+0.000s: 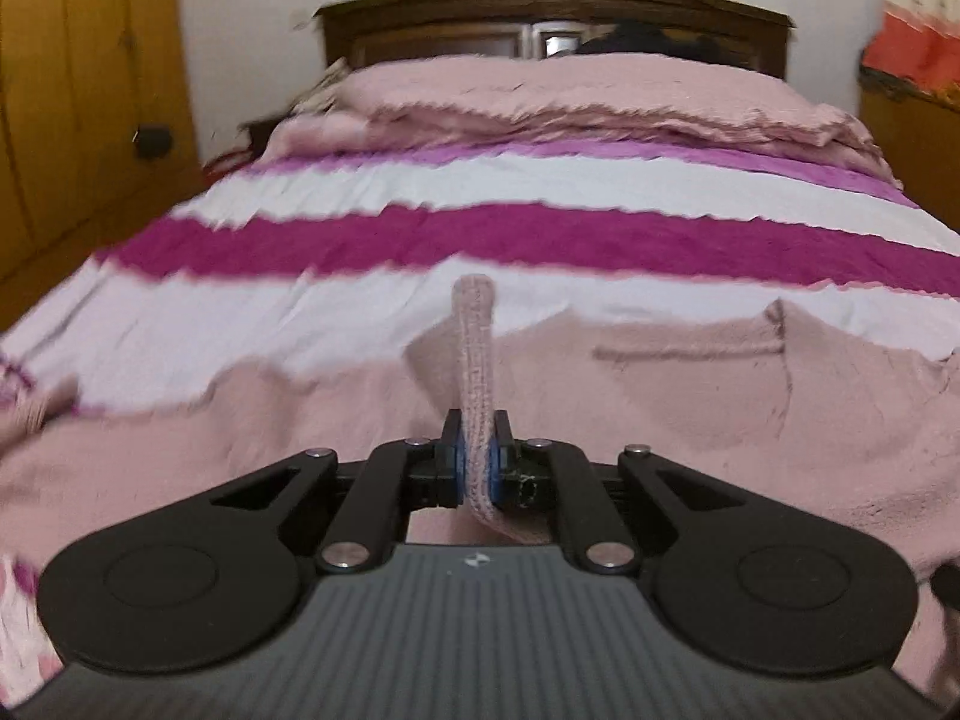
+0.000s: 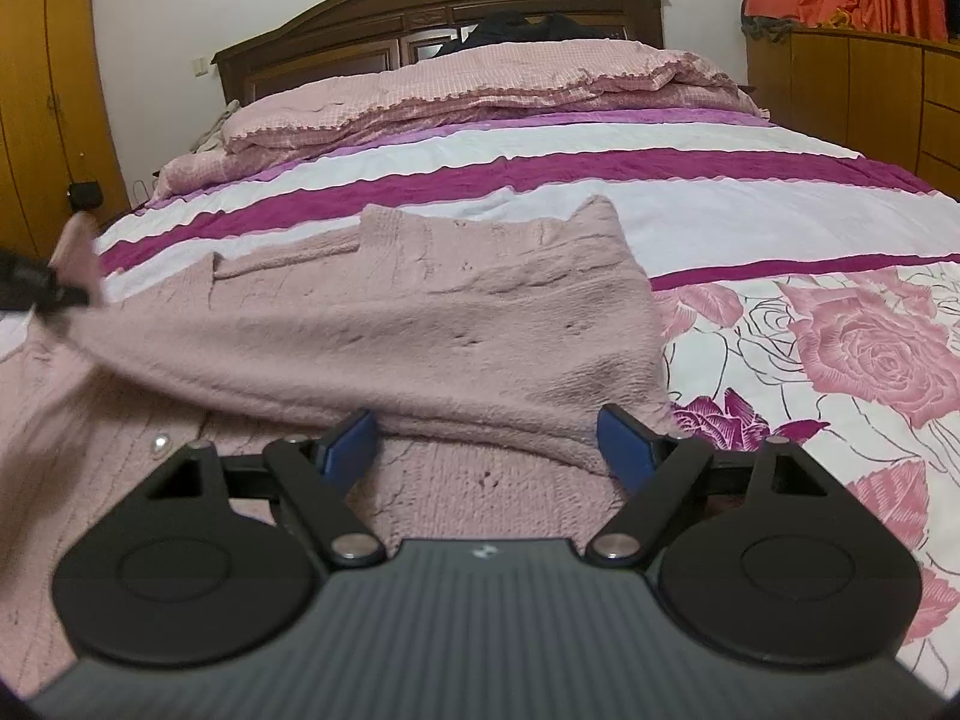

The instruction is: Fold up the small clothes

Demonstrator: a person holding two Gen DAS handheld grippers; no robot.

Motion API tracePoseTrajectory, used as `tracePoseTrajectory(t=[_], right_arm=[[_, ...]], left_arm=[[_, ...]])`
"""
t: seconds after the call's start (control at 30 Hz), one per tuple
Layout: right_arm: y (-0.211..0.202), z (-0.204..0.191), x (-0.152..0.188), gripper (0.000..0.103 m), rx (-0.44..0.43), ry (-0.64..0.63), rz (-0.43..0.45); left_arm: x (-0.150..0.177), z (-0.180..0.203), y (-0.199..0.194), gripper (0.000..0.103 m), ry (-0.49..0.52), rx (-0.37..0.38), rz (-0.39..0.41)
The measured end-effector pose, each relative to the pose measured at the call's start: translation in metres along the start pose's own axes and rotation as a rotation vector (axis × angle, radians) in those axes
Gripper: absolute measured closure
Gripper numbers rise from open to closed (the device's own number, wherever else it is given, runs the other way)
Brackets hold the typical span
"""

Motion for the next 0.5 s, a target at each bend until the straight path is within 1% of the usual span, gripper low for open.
tracePoseTrajectory(t=[0.07,0.13,0.2,0.23,0.27,0.33,0.37,0.43,0.5], right_arm=[[0.0,-0.002,0.0,0.021,0.005,-0.009,-0.003],[-0.001,-0.002,0.0,0.021,0.005,-0.007,-0.003],[-0.003,-0.003,-0.002,0.021,0.001,-0.004,-0.007],[-0.004,-0.002,-0.004,0.021,-0.002,-0.002,-0.011],[-0.006,-0.002,-0.005,0.021,-0.009,0.001,-0.018],[-0.01,0.0,-0.008,0.021,-0.026,0.016,-0.037],[-0.013,0.003,-0.01,0.021,-0.041,0.032,-0.05],[-0.02,0.008,-0.015,0.021,-0.076,0.069,-0.076],[-0.026,0.012,-0.023,0.021,-0.11,0.085,-0.091]], left_arm=[[0.011,-0.007,0.001,0.094,-0.018,0.0,-0.024],[0.023,-0.012,0.008,0.094,-0.036,0.007,-0.084],[0.03,-0.02,0.015,0.085,-0.058,0.015,-0.133],[0.032,-0.025,0.016,0.075,-0.067,0.015,-0.129],[0.034,-0.03,0.014,0.066,-0.071,0.002,-0.125],[0.034,-0.041,0.014,0.058,-0.075,-0.049,-0.124],[0.034,-0.047,0.013,0.057,-0.082,-0.064,-0.124],[0.033,-0.064,0.011,0.057,-0.106,-0.069,-0.131],[0.032,-0.079,0.011,0.057,-0.136,-0.039,-0.147]])
Point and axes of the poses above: each gripper's, at about its wrist camera, not at the fingertips, and y roughly the way its jaws point, z to its right, x to its underside, the point moved 1 cm from there along y, roughly the way its jaws point, and after that the axes turned 10 degrees about -x, right-handed, at the moved point
